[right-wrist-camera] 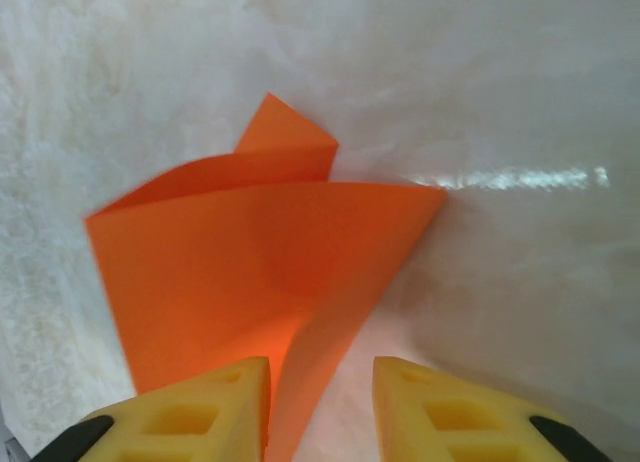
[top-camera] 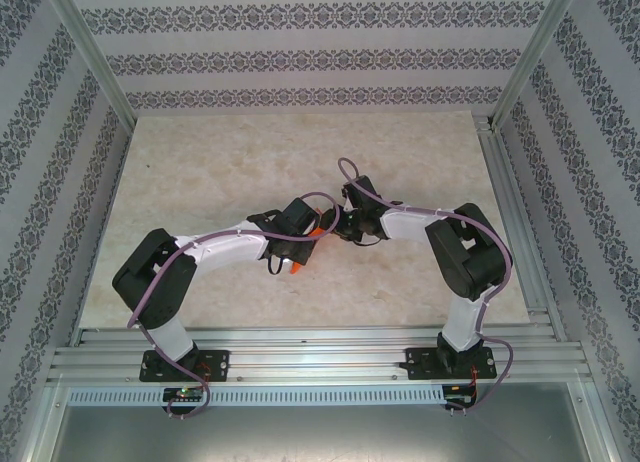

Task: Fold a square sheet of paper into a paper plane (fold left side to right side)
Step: Pick up the paper plane from the center of the table.

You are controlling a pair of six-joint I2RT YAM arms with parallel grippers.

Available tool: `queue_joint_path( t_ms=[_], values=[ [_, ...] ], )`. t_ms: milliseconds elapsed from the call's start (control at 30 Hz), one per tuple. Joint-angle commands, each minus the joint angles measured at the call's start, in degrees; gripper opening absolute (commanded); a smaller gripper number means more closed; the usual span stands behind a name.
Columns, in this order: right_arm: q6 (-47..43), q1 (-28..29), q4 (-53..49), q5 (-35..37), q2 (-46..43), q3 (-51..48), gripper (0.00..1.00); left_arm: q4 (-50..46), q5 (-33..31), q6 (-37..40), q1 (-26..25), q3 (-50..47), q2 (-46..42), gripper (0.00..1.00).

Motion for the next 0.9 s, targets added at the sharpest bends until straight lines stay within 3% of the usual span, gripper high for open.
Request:
queue_joint_path(
  t_ms=[0, 67, 133, 200, 367, 500, 867],
  values=[
    [-2.2, 0.2, -1.9, 1.4, -0.9, -1.5, 0.27, 1.6, -0.4, -0.4, -1.0, 1.4, -0.6, 0.0],
    [-2.3, -0.3, -1.8, 1.4, -1.8, -2.5, 0.22, 1.8, 0.5, -0.5, -0.9, 1.5, -0.8, 0.07],
    [-2.7, -0.6, -1.9, 1.3, -2.2, -3.0, 0.17, 2.5, 2.8, -1.0, -0.8, 1.4, -1.7, 0.27],
    [-3.0, -0.8, -2.3, 1.0, -2.1, -2.9, 0.13, 3.7, 5.6, -1.3, -0.4, 0.9, -4.6, 0.41],
    [-3.4, -1.2, -2.3, 0.8, -2.0, -2.9, 0.1, 10.2, 18.3, -4.3, 5.2, -3.2, -15.6, 0.61],
    [-3.5, -1.3, -2.1, 0.6, -2.2, -2.7, 0.1, 12.0, 24.1, -6.7, 9.7, -5.1, -17.7, 0.52],
    [-3.8, -0.9, -2.4, 0.3, -1.8, -2.0, 0.1, 15.3, 27.6, -7.1, 10.8, -0.8, -2.2, 0.44]
  ],
)
